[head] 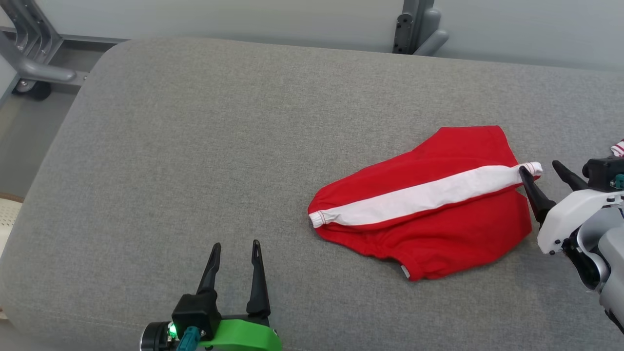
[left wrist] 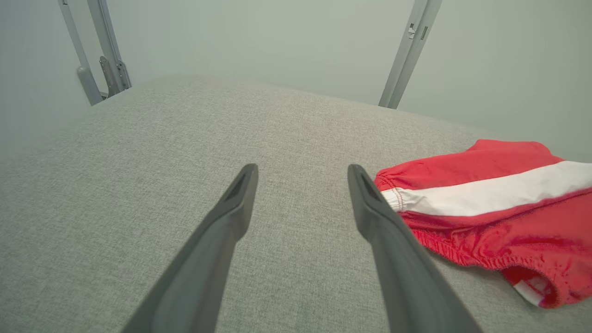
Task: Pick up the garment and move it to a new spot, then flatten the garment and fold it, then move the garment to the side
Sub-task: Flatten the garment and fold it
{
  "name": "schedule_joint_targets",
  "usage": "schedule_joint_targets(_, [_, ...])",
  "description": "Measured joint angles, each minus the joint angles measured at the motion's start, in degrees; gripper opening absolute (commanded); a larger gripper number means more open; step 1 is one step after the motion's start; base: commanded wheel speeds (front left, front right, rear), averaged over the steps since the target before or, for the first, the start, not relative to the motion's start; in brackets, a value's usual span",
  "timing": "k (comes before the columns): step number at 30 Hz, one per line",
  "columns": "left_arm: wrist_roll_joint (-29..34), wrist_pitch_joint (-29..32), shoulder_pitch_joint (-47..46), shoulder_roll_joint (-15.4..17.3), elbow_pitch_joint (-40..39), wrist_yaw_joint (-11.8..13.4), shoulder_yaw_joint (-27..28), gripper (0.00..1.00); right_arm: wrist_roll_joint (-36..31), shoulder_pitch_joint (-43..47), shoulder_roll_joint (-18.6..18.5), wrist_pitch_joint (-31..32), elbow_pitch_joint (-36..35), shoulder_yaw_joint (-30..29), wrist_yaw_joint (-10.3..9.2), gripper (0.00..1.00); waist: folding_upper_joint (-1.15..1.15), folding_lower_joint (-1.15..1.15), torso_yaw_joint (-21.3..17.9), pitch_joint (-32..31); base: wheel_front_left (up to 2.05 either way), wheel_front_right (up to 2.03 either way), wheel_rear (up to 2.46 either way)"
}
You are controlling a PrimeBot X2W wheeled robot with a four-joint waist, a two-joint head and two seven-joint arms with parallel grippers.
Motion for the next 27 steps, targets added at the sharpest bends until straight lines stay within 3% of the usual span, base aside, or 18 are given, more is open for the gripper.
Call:
schedule_joint_targets(7, [1.0,0.0,-0.2,-0.6,1.5,-1.5,1.1,1.00,6.8,-2.2,-1.2,2.0,1.6,6.1,0.00,1.00,0.00,0.00,1.2,0.9,0.00,0.00,0.00])
schedule_joint_targets(8, [1.1,0.0,-0.2,-0.6,1.6,-1.6,1.3,1.00,7.3,-2.4,-1.4,1.9,1.7,7.0,0.00,0.93,0.00,0.00,1.1,0.9,0.00,0.00,0.00])
schedule_joint_targets(9, [1.3,0.0,-0.3,-0.6,1.7,-1.7,1.4,1.00,8.0,-2.6,-1.5,1.9,1.8,7.6,0.00,0.58,0.00,0.00,1.1,0.9,0.00,0.00,0.00])
schedule_joint_targets(10, [1.4,0.0,-0.3,-0.6,1.9,-1.9,1.5,1.00,8.6,-2.8,-1.7,1.6,2.0,8.4,0.00,0.41,0.00,0.00,1.0,0.8,0.00,0.00,0.00])
schedule_joint_targets(11, [1.4,0.0,-0.3,-0.7,2.0,-2.1,1.6,1.00,9.2,-2.9,-1.8,1.4,2.1,9.2,0.00,0.28,0.00,0.00,0.9,0.8,0.00,0.00,0.00])
schedule_joint_targets(13, [1.4,0.0,-0.3,-0.7,2.3,-2.2,1.6,1.00,10.3,-3.4,-2.0,0.9,2.1,10.9,0.00,0.24,0.00,0.00,0.7,0.7,0.00,0.00,0.00])
schedule_joint_targets(14, [1.4,0.0,-0.3,-0.7,2.4,-2.4,1.6,1.00,10.5,-3.6,-2.1,0.7,2.2,11.7,0.00,0.00,0.00,0.00,0.6,0.6,0.00,0.00,0.00])
schedule_joint_targets(22, [1.0,0.0,-0.5,-0.7,3.4,-2.8,0.9,1.00,13.6,-3.6,-4.2,-2.3,2.2,16.2,0.00,0.00,0.00,0.00,-1.0,0.0,0.00,0.00,0.00])
schedule_joint_targets(27, [-0.7,0.0,-0.5,-0.8,4.0,-5.0,0.4,1.00,14.0,-0.8,-4.8,-2.9,0.1,16.4,0.00,0.00,0.00,0.00,-2.5,-0.4,0.00,0.00,0.00])
